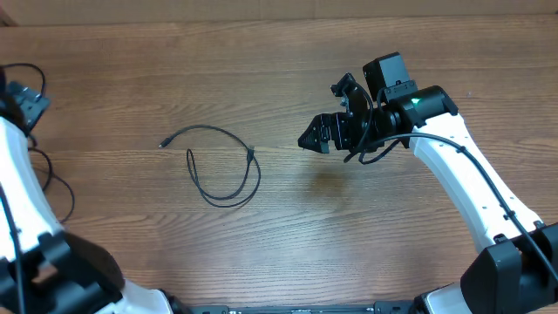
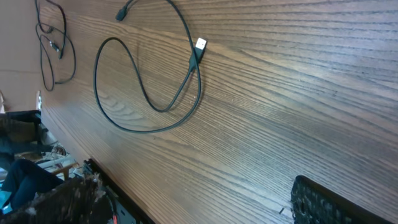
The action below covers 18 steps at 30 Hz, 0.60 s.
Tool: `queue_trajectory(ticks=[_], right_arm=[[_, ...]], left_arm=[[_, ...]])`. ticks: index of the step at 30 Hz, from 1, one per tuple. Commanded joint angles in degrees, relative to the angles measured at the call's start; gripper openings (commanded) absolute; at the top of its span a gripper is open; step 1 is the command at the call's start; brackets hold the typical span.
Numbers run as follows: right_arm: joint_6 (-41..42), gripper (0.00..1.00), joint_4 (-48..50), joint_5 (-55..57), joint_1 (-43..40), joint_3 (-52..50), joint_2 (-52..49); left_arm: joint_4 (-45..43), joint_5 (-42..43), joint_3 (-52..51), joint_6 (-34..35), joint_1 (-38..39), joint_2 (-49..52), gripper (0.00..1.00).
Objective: Untangle cables
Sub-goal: 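Reach the left gripper to the last cable and grasp it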
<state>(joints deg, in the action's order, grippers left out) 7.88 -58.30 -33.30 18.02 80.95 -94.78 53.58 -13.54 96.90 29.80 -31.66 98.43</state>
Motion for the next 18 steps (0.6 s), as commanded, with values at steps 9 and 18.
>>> queue_trajectory(ticks=[9, 18], right_arm=[[6.21, 1.0, -2.34, 12.92, -3.28, 0.04, 0.26], [3.85, 1.0, -3.61, 13.18, -13.27, 0.02, 0.24]], left_arm=[[14.99, 28.55, -9.68, -5.92, 24.44, -7.15, 0.96], [15.34, 23.61, -18.84, 5.84, 35.19, -10.38, 0.87]])
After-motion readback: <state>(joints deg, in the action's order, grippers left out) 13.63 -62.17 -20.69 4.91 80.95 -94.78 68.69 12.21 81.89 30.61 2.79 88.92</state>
